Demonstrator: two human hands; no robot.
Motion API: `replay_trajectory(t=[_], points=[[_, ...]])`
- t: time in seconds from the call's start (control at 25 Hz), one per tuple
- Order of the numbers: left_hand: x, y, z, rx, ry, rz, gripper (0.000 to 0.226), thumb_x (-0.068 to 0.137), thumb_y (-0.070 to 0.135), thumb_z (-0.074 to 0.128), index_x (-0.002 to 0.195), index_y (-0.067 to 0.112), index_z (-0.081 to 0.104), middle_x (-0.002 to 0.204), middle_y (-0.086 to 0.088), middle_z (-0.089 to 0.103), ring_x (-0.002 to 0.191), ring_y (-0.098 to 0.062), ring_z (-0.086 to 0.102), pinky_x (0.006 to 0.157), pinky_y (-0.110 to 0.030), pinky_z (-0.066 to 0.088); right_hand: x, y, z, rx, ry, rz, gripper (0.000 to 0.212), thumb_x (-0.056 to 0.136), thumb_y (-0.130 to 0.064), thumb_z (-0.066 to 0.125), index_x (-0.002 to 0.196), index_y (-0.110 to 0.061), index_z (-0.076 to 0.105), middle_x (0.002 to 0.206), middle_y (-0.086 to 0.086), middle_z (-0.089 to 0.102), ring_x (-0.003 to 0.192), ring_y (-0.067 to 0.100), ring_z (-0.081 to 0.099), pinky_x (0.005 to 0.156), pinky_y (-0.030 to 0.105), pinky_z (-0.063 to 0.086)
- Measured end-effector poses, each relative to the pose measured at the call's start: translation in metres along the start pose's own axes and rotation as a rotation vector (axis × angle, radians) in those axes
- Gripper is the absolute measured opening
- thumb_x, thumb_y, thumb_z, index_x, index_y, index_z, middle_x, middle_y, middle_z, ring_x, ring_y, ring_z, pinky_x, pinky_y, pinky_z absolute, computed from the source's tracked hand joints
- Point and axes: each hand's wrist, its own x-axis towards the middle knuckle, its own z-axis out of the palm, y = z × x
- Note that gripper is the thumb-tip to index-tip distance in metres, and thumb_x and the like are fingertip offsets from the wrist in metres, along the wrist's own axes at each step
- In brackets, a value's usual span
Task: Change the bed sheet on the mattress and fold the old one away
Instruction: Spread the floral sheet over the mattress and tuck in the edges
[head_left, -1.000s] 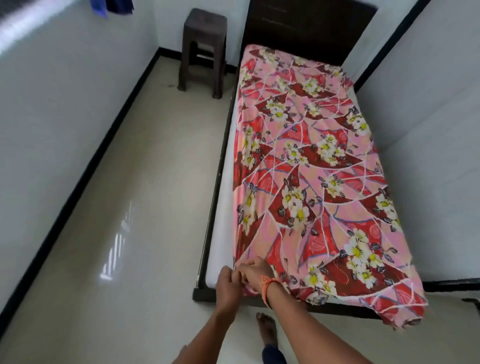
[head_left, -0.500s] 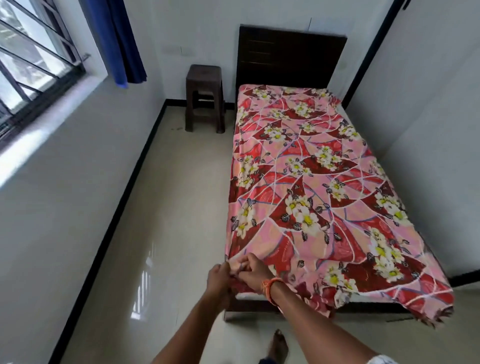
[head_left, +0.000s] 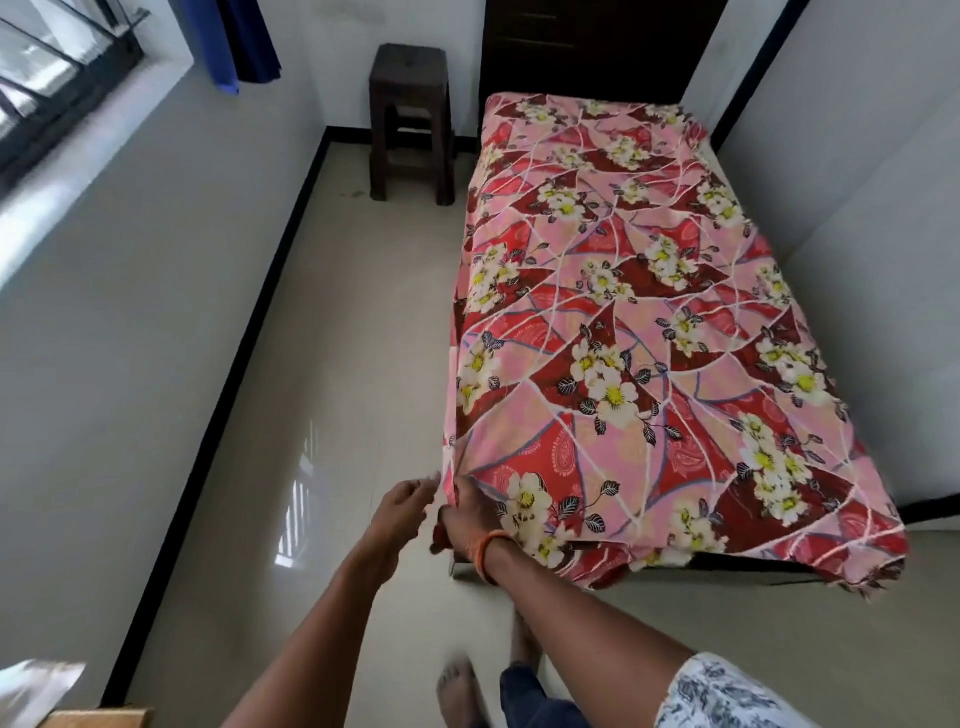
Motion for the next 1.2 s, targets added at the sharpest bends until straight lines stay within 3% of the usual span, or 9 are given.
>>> replay_trajectory(t=[0.12,0.28,0.44,0.56,0.72,0.88,1.0,1.12,1.2], points=[[-0.003,-0.045,0.005,-0.103,-0.191,-0.076,0.025,0.103,0.045,0.043,0.114,0.031,0.060,0.113,0.011,0.070,0.108,-0.005,0.060,0.102,-0.040,0.034,0.017,-0.007,0.008,0.269,-0.031,0.094,0.007,0.076,-0.013,0.047,0.079,-0.011,0.052,0.072,0.012,0.060,0.071,0.028,0.060,0.061,0.033,0.054],[0.033,-0.087,0.038,-0.327,-0.189,-0.135,0.028,0.098,0.027,0.060,0.125,0.025,0.057,0.120,0.005,0.070,0.114,-0.010,0.062,0.107,-0.039,0.043,0.039,0.010,0.003,0.434,-0.190,0.197,0.025,0.087,-0.004,0.038,0.063,-0.008,0.043,0.046,0.008,0.042,0.037,0.023,0.044,0.043,0.025,0.041],[0.054,-0.080,0.069,-0.319,0.061,-0.173,0.007,0.092,0.011,0.065,0.095,0.008,0.060,0.086,-0.011,0.070,0.075,-0.018,0.066,0.055,-0.026,0.052,0.067,0.028,-0.007,0.378,-0.285,0.166,0.020,0.091,-0.002,0.045,0.106,-0.004,0.058,0.057,0.012,0.055,0.047,0.022,0.052,0.050,0.031,0.047],[0.068,-0.090,0.067,-0.247,0.228,-0.168,0.022,0.098,0.016,0.059,0.079,0.008,0.065,0.063,-0.003,0.067,0.055,-0.010,0.063,0.044,-0.022,0.046,0.084,0.034,-0.003,0.377,-0.266,0.128,0.009,0.095,-0.005,0.049,0.101,-0.007,0.055,0.062,0.012,0.059,0.051,0.020,0.058,0.045,0.023,0.047],[0.093,-0.137,0.057,-0.022,0.534,-0.287,0.056,0.075,0.057,0.054,0.067,0.004,0.066,0.061,-0.011,0.062,0.068,-0.030,0.060,0.067,-0.042,0.051,0.116,0.092,-0.010,0.229,-0.156,0.095,0.016,0.085,-0.006,0.055,0.081,-0.020,0.059,0.074,0.012,0.071,0.066,0.020,0.063,0.057,0.024,0.050],[0.117,-0.149,0.078,-0.103,0.964,-0.599,0.034,0.092,0.015,0.054,0.118,-0.008,0.057,0.123,-0.032,0.056,0.113,-0.048,0.057,0.097,-0.051,0.046,0.131,0.177,-0.052,0.187,0.115,0.209,0.012,0.085,-0.010,0.061,0.081,-0.021,0.063,0.082,-0.002,0.067,0.083,0.020,0.064,0.070,0.028,0.051],[0.136,-0.158,0.144,0.388,0.799,-0.150,0.031,0.086,0.012,0.062,0.114,0.002,0.061,0.114,-0.023,0.058,0.106,-0.045,0.058,0.090,-0.050,0.050,0.134,0.242,-0.102,0.223,0.457,0.319,0.019,0.082,-0.019,0.054,0.093,-0.008,0.065,0.095,0.012,0.067,0.085,0.027,0.060,0.067,0.027,0.043],[0.148,-0.175,0.241,0.840,0.387,0.382,0.076,0.066,0.012,0.081,0.136,0.008,0.051,0.133,-0.021,0.052,0.122,-0.039,0.046,0.102,-0.046,0.040,0.137,0.312,-0.155,0.084,0.703,0.342,0.059,0.072,-0.021,0.053,0.125,0.004,0.053,0.125,0.028,0.054,0.110,0.041,0.054,0.085,0.040,0.045],[0.175,-0.174,0.289,1.128,0.253,0.577,0.105,0.060,0.007,0.082,0.153,0.014,0.032,0.151,-0.021,0.037,0.139,-0.042,0.036,0.111,-0.051,0.037,0.151,0.362,-0.188,-0.348,0.650,0.256,0.086,0.074,-0.020,0.073,0.147,-0.008,0.030,0.150,0.024,0.027,0.132,0.048,0.033,0.101,0.055,0.038]])
